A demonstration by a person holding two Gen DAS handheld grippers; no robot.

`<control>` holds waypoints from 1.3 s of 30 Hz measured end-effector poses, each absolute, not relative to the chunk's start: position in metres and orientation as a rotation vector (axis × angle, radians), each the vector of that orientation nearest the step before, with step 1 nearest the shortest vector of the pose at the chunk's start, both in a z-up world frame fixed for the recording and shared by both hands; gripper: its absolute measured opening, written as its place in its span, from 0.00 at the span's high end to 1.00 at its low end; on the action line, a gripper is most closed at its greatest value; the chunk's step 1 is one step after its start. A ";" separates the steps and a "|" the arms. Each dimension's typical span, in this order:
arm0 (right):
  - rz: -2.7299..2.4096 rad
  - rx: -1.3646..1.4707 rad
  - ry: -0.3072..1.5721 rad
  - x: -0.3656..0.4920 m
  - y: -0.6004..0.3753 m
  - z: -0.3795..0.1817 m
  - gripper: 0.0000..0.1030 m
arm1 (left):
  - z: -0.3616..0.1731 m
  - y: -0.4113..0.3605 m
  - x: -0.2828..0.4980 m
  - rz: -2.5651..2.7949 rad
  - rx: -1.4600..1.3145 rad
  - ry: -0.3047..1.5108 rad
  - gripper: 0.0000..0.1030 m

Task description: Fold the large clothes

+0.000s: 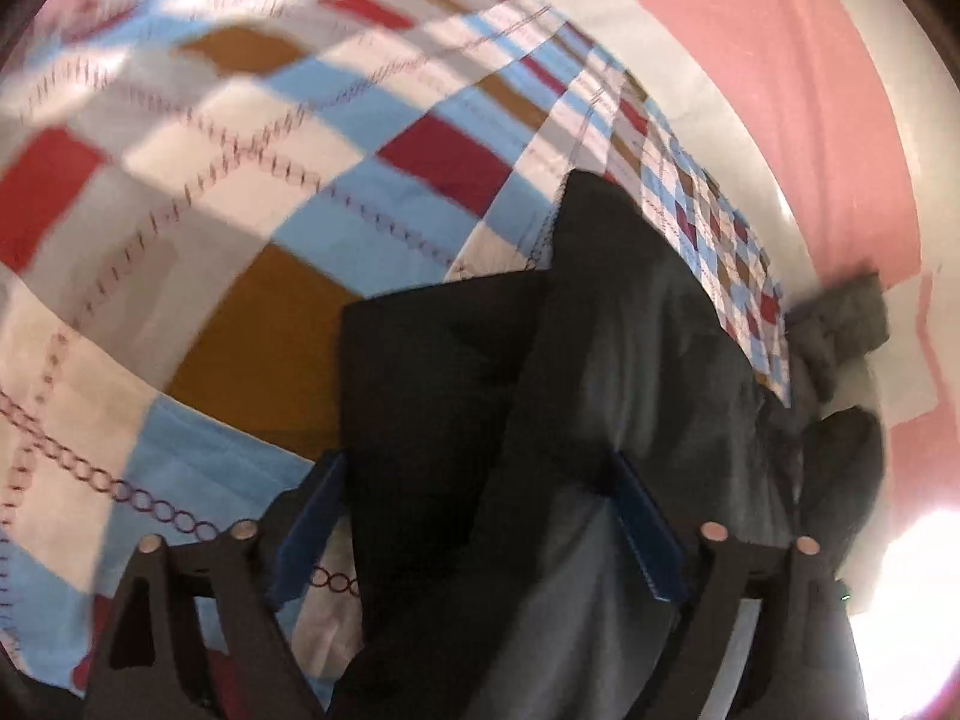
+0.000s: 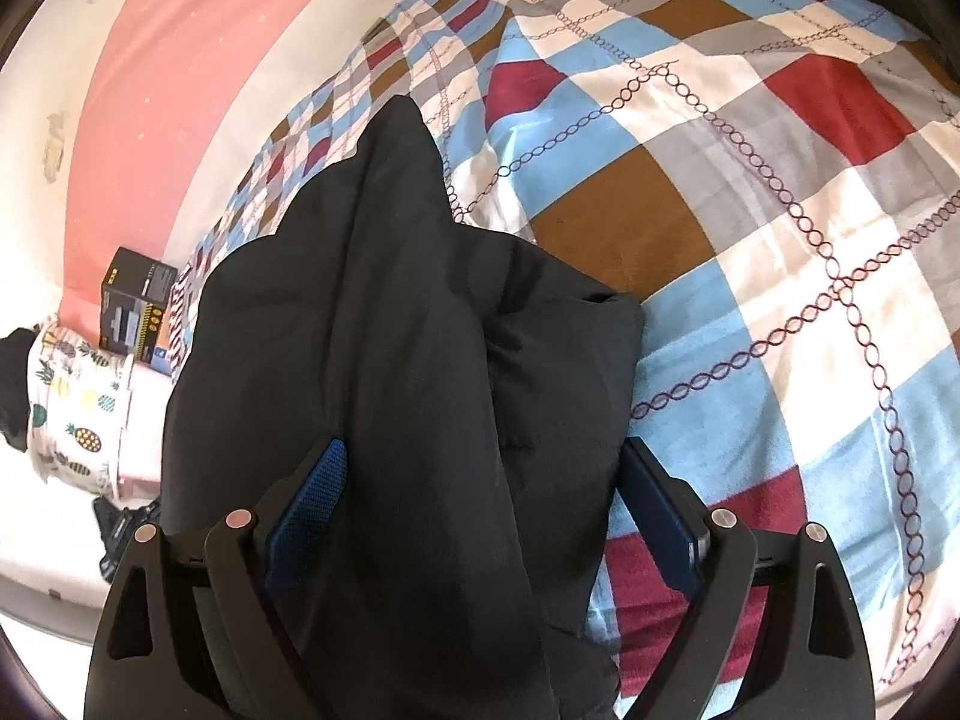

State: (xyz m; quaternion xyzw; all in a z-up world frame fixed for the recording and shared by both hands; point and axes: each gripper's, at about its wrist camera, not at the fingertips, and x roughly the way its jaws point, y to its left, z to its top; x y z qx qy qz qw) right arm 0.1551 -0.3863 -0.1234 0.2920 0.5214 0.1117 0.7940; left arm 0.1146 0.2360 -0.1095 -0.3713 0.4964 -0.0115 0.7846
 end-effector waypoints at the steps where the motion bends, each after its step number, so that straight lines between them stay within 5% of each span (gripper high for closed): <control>1: 0.247 0.635 1.122 0.157 -0.387 -0.125 0.12 | -0.114 0.239 0.117 -0.040 -0.831 1.079 0.10; 25: 0.389 0.720 1.202 0.179 -0.374 -0.149 0.11 | -0.118 0.202 0.136 -0.134 -0.712 1.153 0.06; 31: 0.447 0.709 1.207 0.172 -0.377 -0.142 0.31 | -0.107 0.194 0.121 -0.153 -0.635 1.118 0.21; 39: 0.454 0.723 1.249 0.188 -0.369 -0.160 0.30 | -0.114 0.184 0.138 -0.090 -0.611 1.153 0.18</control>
